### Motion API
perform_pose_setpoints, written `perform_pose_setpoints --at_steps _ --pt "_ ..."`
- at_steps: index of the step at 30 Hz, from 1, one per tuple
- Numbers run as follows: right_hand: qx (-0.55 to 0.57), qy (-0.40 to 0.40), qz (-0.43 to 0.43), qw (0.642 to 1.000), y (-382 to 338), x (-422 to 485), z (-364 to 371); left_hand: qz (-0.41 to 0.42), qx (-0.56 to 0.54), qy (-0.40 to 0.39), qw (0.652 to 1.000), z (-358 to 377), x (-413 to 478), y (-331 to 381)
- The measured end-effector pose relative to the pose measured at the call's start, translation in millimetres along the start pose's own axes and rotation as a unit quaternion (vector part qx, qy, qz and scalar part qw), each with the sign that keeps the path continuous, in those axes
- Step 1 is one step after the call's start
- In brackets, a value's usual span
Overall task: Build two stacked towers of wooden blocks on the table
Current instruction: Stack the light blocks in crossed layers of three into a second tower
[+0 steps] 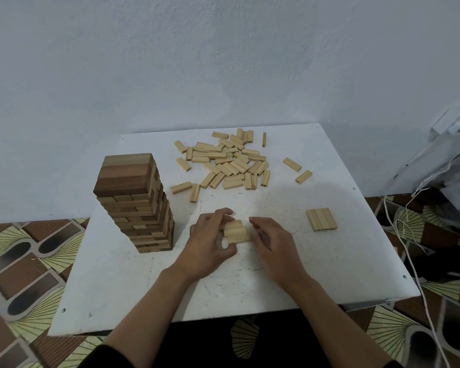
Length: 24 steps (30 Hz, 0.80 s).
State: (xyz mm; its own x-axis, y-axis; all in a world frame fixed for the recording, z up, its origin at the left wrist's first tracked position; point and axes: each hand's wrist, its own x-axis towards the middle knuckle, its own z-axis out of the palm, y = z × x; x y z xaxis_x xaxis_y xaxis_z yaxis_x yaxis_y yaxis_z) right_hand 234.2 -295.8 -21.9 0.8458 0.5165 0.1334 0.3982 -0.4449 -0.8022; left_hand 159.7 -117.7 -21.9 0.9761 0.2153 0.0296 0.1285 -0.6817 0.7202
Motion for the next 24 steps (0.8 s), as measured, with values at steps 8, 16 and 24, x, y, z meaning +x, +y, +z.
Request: perform_pose_setpoints --at_steps 8,16,24 --pt "-0.212 -0.127 -0.051 0.968 14 -18 -2 0.044 0.056 -0.005 0.997 -3 -15 -9" --pt "-0.343 -0.172 -0.068 0.921 18 -16 -4 0.019 0.244 0.031 0.969 20 -34 -14" --pt "-0.336 -0.151 -0.063 0.927 18 -15 4 0.043 0.29 0.031 0.956 22 -32 -19"
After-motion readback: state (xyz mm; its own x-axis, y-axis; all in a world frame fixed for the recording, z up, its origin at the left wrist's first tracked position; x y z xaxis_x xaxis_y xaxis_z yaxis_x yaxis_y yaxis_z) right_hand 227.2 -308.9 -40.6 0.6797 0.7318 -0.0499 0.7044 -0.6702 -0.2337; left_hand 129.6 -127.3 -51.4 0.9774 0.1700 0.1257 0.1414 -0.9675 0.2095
